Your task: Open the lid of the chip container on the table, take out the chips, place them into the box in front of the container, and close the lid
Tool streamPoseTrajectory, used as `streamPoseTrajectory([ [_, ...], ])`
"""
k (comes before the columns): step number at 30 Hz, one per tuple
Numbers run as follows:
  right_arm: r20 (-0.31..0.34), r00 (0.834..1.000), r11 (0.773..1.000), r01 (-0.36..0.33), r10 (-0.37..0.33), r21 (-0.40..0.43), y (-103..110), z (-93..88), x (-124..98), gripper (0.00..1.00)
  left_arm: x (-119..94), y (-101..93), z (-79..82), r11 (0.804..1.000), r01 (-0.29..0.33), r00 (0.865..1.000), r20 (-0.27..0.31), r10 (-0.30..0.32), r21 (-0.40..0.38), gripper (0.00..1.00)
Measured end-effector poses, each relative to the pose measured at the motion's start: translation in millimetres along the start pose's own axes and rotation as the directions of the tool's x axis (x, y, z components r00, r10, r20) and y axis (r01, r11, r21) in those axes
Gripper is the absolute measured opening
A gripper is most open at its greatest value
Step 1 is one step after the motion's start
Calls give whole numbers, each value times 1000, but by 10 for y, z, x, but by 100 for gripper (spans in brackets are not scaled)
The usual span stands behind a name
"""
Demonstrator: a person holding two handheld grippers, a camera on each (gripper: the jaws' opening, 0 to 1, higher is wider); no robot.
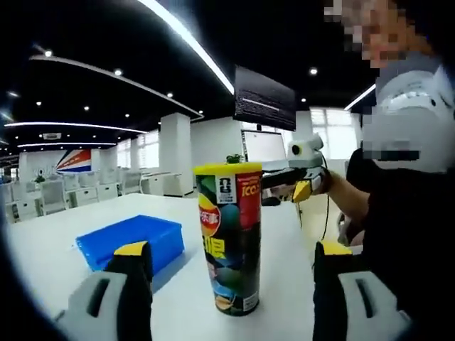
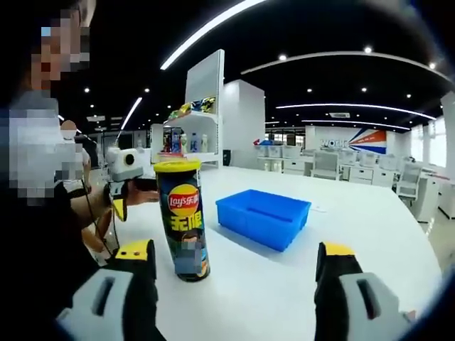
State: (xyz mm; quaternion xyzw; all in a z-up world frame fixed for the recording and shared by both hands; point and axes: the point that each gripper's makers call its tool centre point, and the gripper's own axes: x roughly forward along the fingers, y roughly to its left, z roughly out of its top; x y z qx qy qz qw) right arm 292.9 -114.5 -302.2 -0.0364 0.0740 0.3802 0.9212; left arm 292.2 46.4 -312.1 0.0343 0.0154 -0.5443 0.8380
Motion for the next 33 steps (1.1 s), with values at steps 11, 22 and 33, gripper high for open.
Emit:
streamPoseTrajectory([
  [11,23,1000,1000,-22,21,23,60,30,32,86,340,-129,33,995,101,993,65,-100,-13,95],
  [22,20,1000,1000,-14,14,17,73,40,-14,86,432,-142,0,991,133,987,95,-130,-25,90],
  [33,22,1000,1000,0,0,23,36,9,-54,86,510,-111,-135,993,120,991,52,-121,6,83],
])
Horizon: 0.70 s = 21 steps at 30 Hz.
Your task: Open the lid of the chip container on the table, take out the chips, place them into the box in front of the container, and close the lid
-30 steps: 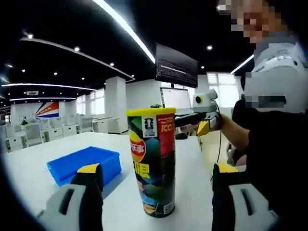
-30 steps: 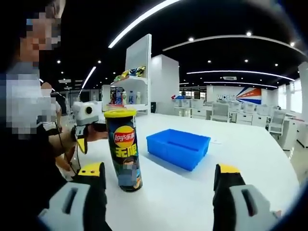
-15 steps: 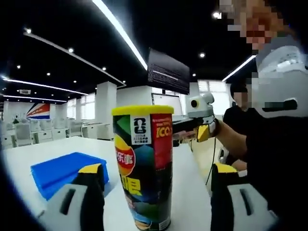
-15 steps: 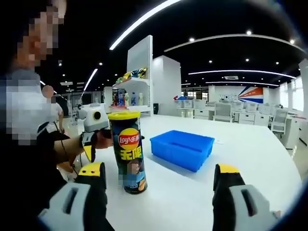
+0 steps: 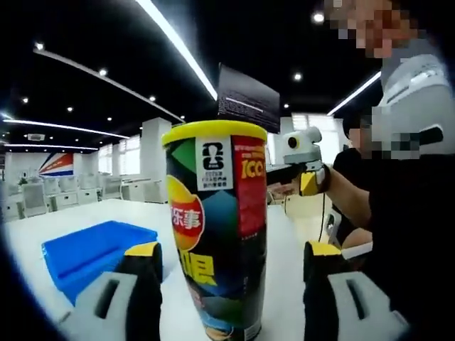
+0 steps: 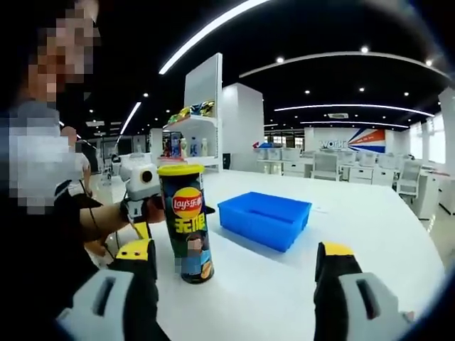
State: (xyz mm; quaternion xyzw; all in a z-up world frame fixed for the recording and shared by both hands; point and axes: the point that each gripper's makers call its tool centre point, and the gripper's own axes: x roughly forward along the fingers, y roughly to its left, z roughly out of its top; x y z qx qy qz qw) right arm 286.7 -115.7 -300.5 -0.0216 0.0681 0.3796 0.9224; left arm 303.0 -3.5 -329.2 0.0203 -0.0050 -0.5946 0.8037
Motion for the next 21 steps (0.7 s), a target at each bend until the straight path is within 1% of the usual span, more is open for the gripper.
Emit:
streamPoseTrajectory([
  [6,-3,1000,1000,0,0,-1,-4,-6,0,86,0,-5,13,1000,-2,1000,6,2,-6,83],
  [7,-2,1000,1000,0,0,-1,-4,-3,-3,86,10,-7,12,1000,-1,1000,3,1,-7,82],
  [8,-1,1000,1000,0,0,-2,-6,1,-5,86,9,0,9,1000,-5,1000,1,5,-8,79],
  [9,1,1000,1000,1,-1,-2,-8,5,-6,86,1,25,-25,1000,-19,1000,-20,18,-14,63],
  [10,1,1000,1000,2,-2,-3,-10,7,-9,86,-25,55,-107,999,-37,997,-70,37,-12,50],
  [11,1,1000,1000,3,-3,-3,-10,8,-10,86,-20,-16,-78,999,-31,998,-54,31,-13,48],
  [12,3,1000,1000,4,-4,-2,-11,11,-10,86,-8,-4,-51,999,-47,998,-36,46,-9,48],
  [15,9,1000,1000,0,0,0,1,14,-5,86,10,-83,-64,999,-46,999,-25,46,-19,48],
  [18,24,999,1000,-21,21,18,43,38,27,86,34,-132,-61,999,-45,999,-12,45,-24,48],
  [19,36,999,999,-32,31,26,64,72,44,86,18,-29,-56,999,-45,999,-11,44,-27,48],
  [20,63,997,999,-45,44,28,107,158,78,86,25,-9,-55,999,-45,999,-12,44,-29,48],
  [21,109,992,998,-62,60,9,161,294,113,86,31,-11,-56,999,-45,999,-13,44,-29,48],
])
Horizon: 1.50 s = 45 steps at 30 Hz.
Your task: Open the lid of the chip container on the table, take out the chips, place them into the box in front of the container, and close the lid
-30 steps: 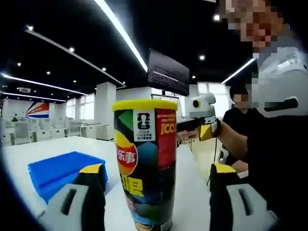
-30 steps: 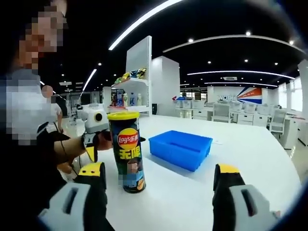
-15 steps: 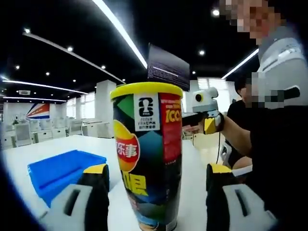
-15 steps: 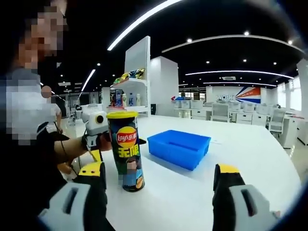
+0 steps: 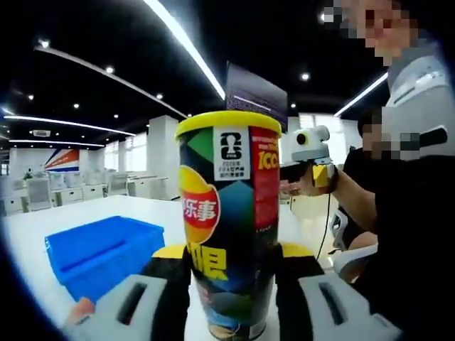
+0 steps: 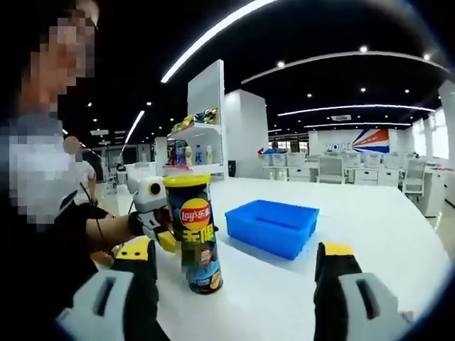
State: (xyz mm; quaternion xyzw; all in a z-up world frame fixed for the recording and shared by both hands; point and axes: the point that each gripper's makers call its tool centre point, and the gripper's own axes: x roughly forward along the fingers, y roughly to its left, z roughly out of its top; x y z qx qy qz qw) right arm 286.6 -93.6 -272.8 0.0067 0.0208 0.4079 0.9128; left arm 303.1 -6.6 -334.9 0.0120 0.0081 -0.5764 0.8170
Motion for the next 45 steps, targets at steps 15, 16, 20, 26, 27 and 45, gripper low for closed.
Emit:
streamPoseTrajectory([
  [15,64,988,985,-136,144,-108,781,490,821,73,28,102,-6,999,-33,999,-18,33,-6,47],
  [16,42,990,984,-132,137,-121,791,442,848,73,35,105,-7,999,-33,999,-18,33,-7,47],
  [20,43,996,991,-74,80,-115,743,414,932,67,36,129,-5,999,-34,999,-13,34,-9,47],
  [26,7,997,995,-76,76,-63,723,366,977,61,52,180,1,999,-47,999,-12,47,-11,47],
  [27,0,997,996,-73,73,-59,716,352,979,58,10,134,5,999,-47,999,-9,47,-12,47],
  [45,-13,1000,1000,5,-5,-19,644,284,1005,42,4,120,19,998,-64,998,-2,64,-15,47],
])
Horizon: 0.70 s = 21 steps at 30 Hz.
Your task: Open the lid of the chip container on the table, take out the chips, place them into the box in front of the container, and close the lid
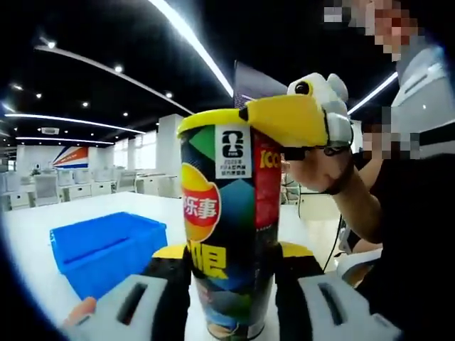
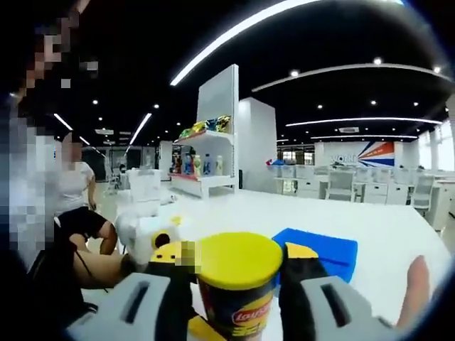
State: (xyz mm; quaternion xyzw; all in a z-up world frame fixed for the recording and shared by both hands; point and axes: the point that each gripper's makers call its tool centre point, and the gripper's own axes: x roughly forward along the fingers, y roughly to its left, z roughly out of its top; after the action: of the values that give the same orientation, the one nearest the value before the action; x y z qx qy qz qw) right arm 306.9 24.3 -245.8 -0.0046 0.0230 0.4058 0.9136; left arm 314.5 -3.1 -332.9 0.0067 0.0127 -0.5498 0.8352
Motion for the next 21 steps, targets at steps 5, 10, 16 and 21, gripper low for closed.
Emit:
streamPoseTrajectory([
  [5,27,1000,997,-4,2,72,-8,-12,-16,41,6,8,-2,1000,-6,1000,3,6,3,47],
  [10,48,999,999,-11,9,44,11,-2,-5,42,0,8,5,1000,-6,1000,3,6,5,47],
  [16,27,1000,1000,2,-2,11,10,-7,-42,42,0,-26,1,1000,2,1000,-4,-1,16,47],
  [21,28,1000,994,4,-7,111,-15,-11,-54,38,6,-48,-2,1000,3,1000,-3,-3,15,47],
])
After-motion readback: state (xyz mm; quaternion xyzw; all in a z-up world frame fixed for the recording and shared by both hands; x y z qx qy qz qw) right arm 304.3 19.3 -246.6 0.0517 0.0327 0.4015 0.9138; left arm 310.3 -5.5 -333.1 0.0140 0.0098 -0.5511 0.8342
